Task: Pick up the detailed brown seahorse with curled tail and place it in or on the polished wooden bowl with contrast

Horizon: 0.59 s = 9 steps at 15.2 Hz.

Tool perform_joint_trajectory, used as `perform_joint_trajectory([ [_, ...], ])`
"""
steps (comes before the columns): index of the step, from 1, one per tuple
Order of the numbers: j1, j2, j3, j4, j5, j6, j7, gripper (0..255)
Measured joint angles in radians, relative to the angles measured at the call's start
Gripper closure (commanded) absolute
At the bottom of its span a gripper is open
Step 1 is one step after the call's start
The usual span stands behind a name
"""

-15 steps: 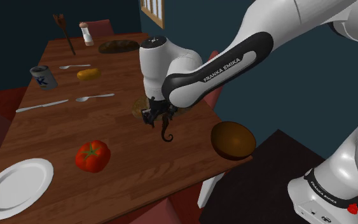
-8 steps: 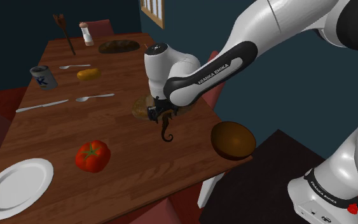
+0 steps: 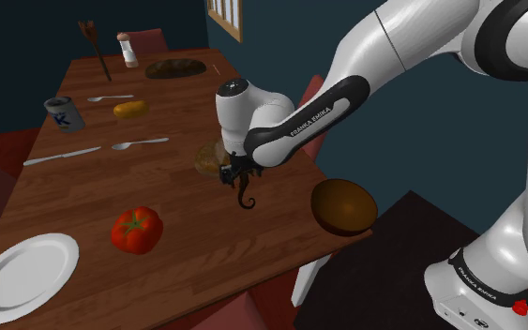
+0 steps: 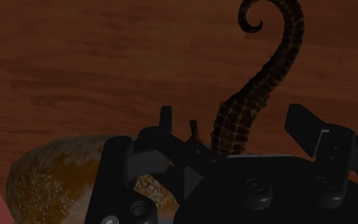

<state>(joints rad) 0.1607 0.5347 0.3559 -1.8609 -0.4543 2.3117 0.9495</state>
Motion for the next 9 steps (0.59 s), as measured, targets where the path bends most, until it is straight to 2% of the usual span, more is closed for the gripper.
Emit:
perform_joint_trajectory([
  [4,0.0,0.001,-0.001,0.0,-0.001,0.002,0.0,0],
  [5,0.0,0.001,-0.001,0.0,-0.001,0.002,0.0,255],
  [9,0.0,0.001,-0.001,0.0,-0.001,0.002,0.0,255],
])
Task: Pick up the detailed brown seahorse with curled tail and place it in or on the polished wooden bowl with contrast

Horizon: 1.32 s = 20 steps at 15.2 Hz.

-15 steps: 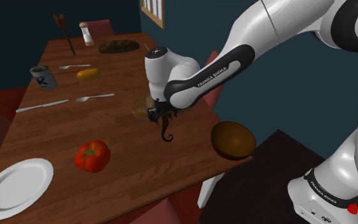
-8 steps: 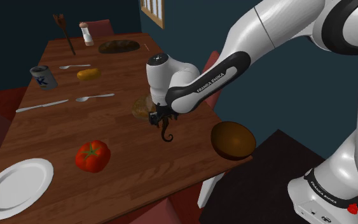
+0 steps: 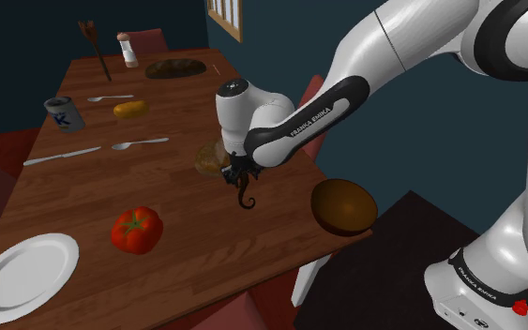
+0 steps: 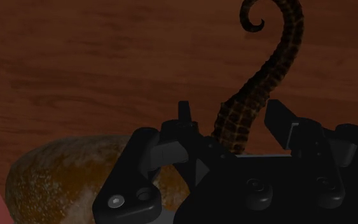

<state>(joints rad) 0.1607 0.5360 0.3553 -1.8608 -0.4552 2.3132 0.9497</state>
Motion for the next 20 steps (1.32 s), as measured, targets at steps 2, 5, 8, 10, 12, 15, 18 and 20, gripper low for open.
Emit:
perform_joint_trajectory([
  [2,0.0,0.0,0.0,0.0,0.0,0.0,0.0,255],
  [5,0.0,0.0,0.0,0.0,0.0,0.0,0.0,255],
  [8,-0.004,-0.012,0.004,-0.001,0.007,-0.01,-0.006,255],
  [10,-0.007,-0.029,0.011,0.001,0.017,-0.028,-0.014,255],
  [12,-0.012,-0.046,0.017,0.003,0.028,-0.044,-0.024,255],
  [15,-0.017,-0.07,0.026,0.01,0.044,-0.073,-0.037,255],
  [18,-0.021,-0.093,0.034,0.018,0.059,-0.102,-0.049,255],
  [20,-0.021,-0.093,0.034,0.018,0.059,-0.102,-0.049,0],
])
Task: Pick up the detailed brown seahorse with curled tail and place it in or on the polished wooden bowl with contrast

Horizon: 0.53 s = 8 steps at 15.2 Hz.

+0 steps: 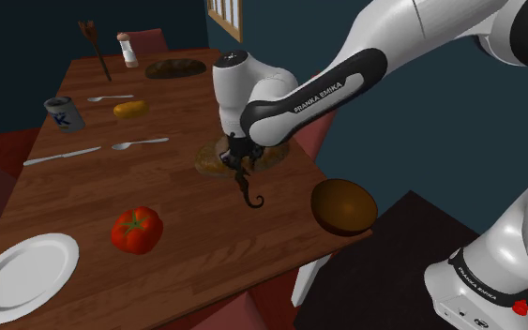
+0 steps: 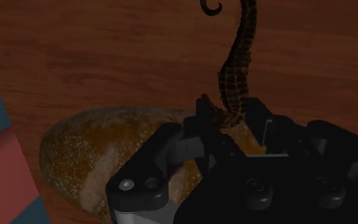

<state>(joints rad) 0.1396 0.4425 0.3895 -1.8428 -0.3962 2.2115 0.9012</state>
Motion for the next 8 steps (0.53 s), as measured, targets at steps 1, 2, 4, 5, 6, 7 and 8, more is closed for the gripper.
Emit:
perform_joint_trajectory([
  [1,0.009,-0.019,-0.005,-0.045,-0.028,0.041,0.019,0],
  [2,0.027,-0.043,-0.017,-0.109,-0.083,0.114,0.058,0],
  [4,0.083,-0.074,-0.064,-0.223,-0.247,0.27,0.177,0],
  [5,0.098,-0.075,-0.079,-0.247,-0.3,0.31,0.215,0],
  [6,0.108,-0.066,-0.089,-0.252,-0.332,0.332,0.237,0],
  [7,0.112,-0.058,-0.098,-0.256,-0.353,0.349,0.251,0],
  [8,0.114,-0.051,-0.104,-0.257,-0.366,0.36,0.258,0],
])
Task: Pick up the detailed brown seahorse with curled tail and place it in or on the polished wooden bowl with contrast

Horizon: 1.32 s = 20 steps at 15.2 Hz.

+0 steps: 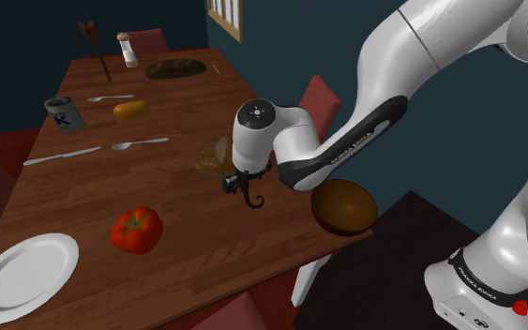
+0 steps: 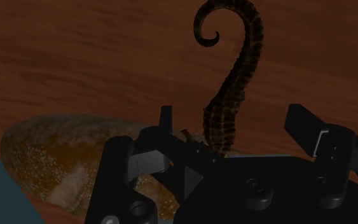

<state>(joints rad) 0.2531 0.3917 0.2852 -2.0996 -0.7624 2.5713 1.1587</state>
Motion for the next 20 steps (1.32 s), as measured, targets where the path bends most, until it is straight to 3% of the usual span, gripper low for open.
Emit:
perform_joint_trajectory([
  [4,0.011,0.049,-0.026,0.017,-0.046,0.032,0.032,0],
  [10,0.014,0.059,-0.03,0.022,-0.053,0.036,0.037,0],
  [11,0.014,0.059,-0.03,0.022,-0.053,0.036,0.037,255],
  [20,0.014,0.059,-0.03,0.022,-0.053,0.036,0.037,255],
])
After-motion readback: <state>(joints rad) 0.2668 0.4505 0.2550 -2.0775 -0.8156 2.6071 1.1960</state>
